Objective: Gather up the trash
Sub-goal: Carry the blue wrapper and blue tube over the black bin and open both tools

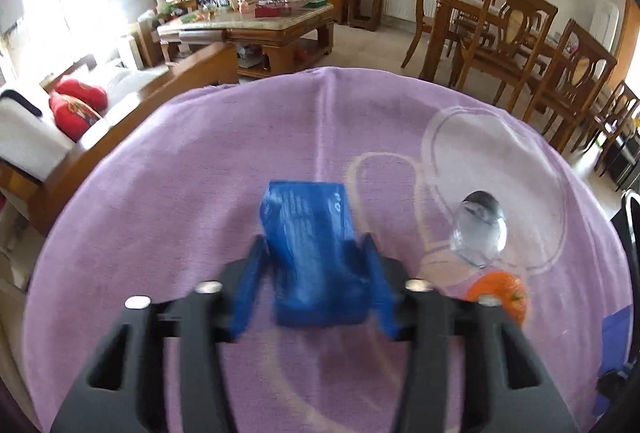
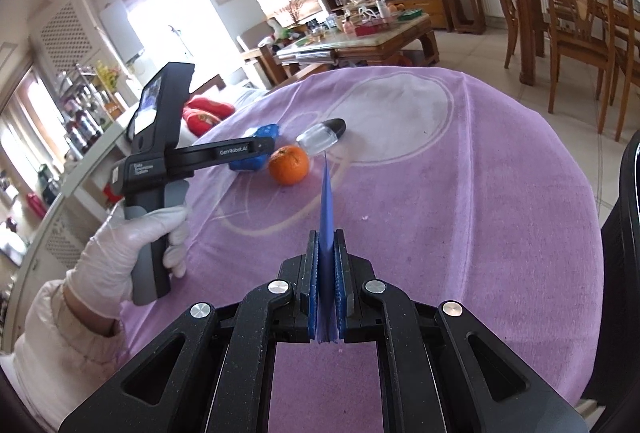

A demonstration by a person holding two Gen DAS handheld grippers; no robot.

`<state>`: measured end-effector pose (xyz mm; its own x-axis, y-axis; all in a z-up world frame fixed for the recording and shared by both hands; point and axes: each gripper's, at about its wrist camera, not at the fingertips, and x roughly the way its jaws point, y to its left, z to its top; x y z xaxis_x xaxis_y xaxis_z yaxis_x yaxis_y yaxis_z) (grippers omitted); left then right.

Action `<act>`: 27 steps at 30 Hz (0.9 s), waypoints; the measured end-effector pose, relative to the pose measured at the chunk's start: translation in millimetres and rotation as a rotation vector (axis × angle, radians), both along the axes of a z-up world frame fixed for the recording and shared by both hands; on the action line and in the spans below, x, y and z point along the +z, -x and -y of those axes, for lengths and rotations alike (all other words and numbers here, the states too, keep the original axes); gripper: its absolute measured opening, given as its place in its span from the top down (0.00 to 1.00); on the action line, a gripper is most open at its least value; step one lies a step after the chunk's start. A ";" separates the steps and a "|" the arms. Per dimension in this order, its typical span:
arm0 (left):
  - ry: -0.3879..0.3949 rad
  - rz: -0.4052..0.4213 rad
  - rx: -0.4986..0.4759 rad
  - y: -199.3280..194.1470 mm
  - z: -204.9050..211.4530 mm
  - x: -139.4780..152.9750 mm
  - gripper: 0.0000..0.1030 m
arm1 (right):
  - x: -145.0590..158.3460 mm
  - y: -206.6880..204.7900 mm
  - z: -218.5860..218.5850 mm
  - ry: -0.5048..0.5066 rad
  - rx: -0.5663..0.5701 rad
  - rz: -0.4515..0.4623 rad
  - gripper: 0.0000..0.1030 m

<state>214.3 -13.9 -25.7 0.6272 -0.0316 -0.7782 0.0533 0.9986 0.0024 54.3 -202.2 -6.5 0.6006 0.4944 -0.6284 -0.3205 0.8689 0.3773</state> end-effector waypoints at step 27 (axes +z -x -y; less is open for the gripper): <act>0.100 0.326 -0.524 172.9 197.7 101.5 0.64 | 65.6 89.3 179.3 -0.159 -0.289 0.186 0.92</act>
<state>41.4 -211.6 75.7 0.7135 -0.4617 -0.5271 0.5480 0.8364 0.0092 -35.0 -381.5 59.1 0.8264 0.3700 -0.4245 -0.1460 0.8688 0.4731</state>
